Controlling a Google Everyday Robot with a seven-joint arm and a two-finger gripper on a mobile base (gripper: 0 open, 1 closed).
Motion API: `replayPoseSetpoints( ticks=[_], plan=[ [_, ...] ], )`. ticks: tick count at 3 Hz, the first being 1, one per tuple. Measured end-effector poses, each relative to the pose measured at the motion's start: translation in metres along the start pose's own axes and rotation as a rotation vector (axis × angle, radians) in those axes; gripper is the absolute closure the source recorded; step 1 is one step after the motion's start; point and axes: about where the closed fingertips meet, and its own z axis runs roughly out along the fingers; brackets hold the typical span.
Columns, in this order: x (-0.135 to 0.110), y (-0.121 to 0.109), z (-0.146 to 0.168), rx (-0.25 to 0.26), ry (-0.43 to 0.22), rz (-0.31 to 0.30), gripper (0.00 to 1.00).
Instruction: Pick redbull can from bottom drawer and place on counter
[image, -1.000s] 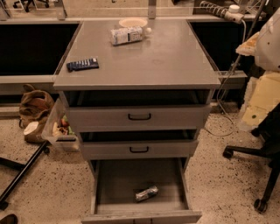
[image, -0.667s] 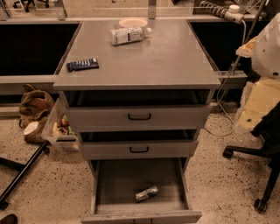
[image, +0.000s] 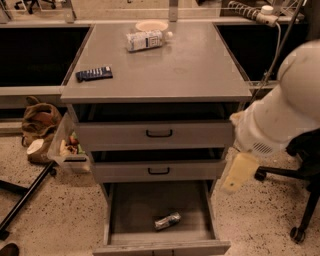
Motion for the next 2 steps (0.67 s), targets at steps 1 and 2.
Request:
replayPoseSetpoints(
  ticks=[1, 2],
  plan=[
    [0.003, 0.020, 0.094, -0.090, -0.053, -0.007, 0.00],
    [0.011, 0.042, 0.168, -0.196, -0.107, 0.029, 0.00]
  ],
)
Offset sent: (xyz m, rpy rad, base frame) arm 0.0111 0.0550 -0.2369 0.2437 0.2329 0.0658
